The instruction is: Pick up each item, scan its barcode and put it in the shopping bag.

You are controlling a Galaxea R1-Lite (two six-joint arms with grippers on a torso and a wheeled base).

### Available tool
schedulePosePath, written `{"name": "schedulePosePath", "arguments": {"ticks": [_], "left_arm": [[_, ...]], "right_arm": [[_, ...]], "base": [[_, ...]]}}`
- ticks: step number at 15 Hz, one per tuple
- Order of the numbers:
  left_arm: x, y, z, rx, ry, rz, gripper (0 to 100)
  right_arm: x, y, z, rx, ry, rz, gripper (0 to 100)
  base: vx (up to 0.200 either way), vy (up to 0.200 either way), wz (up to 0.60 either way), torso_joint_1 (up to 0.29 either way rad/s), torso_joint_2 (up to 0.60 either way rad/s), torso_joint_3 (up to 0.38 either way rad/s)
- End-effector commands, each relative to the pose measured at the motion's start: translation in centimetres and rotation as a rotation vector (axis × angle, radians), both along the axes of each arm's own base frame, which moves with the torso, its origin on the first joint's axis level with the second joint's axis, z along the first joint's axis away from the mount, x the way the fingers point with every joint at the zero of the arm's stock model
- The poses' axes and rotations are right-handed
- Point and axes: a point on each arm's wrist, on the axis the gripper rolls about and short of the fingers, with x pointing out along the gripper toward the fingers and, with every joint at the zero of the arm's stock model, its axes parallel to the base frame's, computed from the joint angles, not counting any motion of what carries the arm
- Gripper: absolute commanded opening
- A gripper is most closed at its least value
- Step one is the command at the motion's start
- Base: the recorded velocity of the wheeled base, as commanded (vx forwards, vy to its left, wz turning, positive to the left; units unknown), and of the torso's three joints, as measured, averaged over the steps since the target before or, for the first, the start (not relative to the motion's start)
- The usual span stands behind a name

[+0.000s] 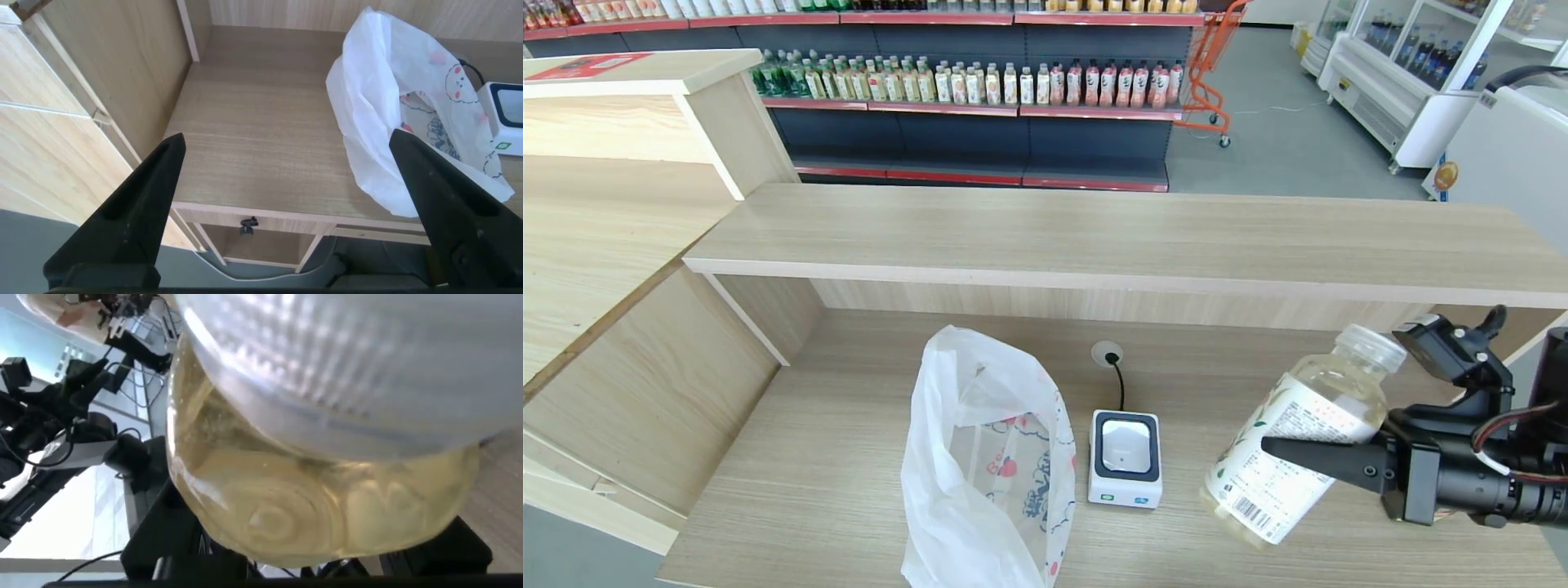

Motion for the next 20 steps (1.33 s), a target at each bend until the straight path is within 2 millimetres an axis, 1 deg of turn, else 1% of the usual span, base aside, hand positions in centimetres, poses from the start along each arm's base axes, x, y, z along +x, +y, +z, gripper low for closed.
{"name": "schedulePosePath", "arguments": {"ticks": [1,8,12,20], "left_arm": [[0.0,0.0,0.0,0.000,0.002,0.001,100],[0.0,0.0,0.0,0.000,0.002,0.001,100],[0.0,0.0,0.0,0.000,0.002,0.001,100],[0.0,0.0,0.0,0.000,0.002,0.001,100]], "right_arm": [[-1.0,1.0,0.5,0.005,-0.028,0.060,0],[-2.6,3.0,0.1,-0.019,0.056,0.183,0],[-2.4,3.4,0.3,-0.018,0.051,0.192,0],[-2.5,3.3,0.2,-0.021,0.051,0.191,0]], "base": [[0.000,0.000,0.00,0.000,0.00,0.000],[0.000,0.000,0.00,0.000,0.00,0.000],[0.000,0.000,0.00,0.000,0.00,0.000],[0.000,0.000,0.00,0.000,0.00,0.000]]}}
